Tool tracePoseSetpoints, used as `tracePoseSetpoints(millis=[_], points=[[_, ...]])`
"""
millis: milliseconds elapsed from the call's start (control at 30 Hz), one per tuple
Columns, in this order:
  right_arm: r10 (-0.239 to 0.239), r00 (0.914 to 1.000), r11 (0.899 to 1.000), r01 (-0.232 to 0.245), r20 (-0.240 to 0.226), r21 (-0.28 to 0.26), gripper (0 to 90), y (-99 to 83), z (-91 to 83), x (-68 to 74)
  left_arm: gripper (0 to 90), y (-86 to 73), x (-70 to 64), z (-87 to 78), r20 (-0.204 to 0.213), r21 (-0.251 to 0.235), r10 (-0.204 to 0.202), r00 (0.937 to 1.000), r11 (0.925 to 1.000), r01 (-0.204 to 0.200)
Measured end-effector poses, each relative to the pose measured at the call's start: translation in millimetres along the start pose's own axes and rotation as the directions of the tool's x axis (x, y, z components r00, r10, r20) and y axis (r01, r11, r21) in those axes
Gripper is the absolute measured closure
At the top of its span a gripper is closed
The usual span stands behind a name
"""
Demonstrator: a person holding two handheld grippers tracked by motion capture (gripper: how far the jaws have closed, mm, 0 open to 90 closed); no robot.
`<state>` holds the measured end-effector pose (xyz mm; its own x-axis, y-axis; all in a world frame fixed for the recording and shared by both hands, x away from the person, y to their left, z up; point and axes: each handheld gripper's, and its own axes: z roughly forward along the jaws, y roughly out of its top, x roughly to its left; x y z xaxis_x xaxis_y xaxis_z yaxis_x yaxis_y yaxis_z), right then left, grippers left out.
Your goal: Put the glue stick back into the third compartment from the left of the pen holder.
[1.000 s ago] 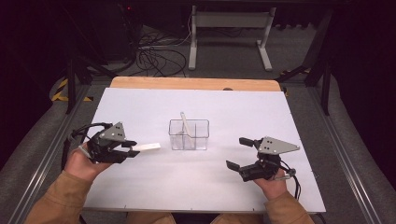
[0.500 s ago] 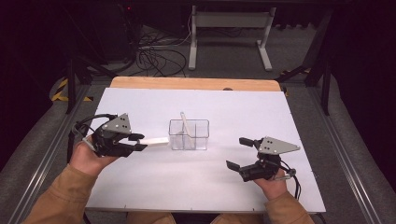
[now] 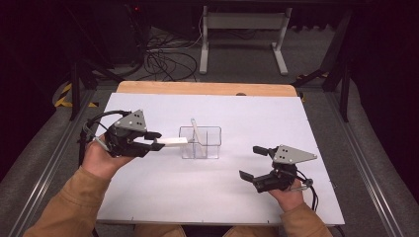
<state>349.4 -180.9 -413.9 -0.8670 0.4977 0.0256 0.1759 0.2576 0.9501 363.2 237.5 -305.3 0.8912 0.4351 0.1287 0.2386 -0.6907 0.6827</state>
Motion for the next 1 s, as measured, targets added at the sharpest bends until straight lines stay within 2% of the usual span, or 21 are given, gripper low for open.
tracePoseSetpoints(millis=[400, 1000], points=[[-0.005, 1.0000, 1.000, 0.005, -0.003, 0.003, 5.7, -0.6, 0.3, 0.5, 64.8, 22.3, 3.4, 9.0, 0.012, -0.041, 0.007, 0.9999, 0.9991, -0.006], [-0.007, 1.0000, 1.000, 0.007, -0.005, 0.003, 5.6, -1.4, -1.3, 0.0, 64.8, 59.4, 7.4, 41.6, 0.021, -0.019, 0.019, 0.9996, 0.9996, -0.018]])
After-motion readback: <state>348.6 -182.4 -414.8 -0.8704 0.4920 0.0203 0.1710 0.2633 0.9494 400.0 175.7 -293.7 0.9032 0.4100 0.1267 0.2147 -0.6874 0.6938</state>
